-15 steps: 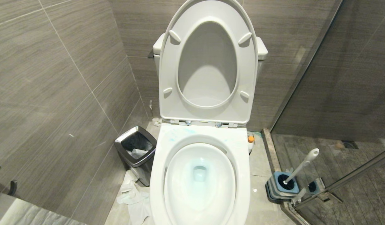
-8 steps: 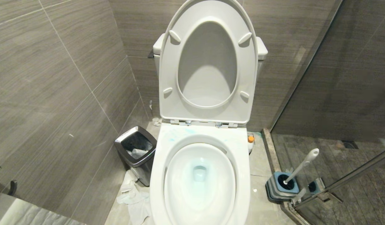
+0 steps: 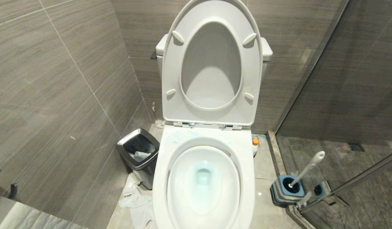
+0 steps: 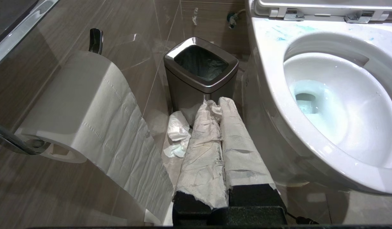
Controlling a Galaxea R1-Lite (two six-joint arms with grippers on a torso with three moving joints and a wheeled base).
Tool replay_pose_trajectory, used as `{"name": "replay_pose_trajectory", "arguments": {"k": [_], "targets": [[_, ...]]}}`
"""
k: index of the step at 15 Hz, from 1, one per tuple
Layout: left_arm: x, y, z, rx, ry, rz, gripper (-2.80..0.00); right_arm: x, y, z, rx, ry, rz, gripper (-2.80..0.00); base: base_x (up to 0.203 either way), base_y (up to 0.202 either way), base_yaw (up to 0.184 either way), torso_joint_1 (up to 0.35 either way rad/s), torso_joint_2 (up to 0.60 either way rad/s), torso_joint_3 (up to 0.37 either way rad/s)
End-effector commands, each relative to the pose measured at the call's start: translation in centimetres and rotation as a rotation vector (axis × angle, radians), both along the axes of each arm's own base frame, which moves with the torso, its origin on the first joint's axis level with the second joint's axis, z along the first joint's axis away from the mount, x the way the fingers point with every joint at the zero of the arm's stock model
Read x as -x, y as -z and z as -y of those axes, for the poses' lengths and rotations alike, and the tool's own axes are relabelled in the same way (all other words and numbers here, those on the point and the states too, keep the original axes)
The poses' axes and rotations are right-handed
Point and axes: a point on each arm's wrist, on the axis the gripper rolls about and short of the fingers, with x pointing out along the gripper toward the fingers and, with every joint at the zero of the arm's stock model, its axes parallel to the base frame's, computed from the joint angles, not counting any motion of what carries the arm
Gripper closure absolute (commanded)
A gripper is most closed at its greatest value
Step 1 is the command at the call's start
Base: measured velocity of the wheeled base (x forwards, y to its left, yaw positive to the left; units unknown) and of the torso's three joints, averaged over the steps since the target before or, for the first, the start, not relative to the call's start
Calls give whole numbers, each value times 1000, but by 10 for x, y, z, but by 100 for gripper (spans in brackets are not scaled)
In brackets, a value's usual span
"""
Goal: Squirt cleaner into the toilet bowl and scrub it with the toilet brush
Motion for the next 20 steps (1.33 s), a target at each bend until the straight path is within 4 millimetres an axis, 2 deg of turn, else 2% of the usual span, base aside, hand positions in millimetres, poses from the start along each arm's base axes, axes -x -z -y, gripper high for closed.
{"name": "replay_pose_trajectory", "arguments": {"k": [1,20], "targets": [[-1,2,0,1,0,-7,0,-1,3,0,0,0,-10,-280,0,0,0,0,0,0],[-1,2,0,1,0,-7,0,-1,3,0,-5,1,-10,-280,0,0,0,0,0,0]]}}
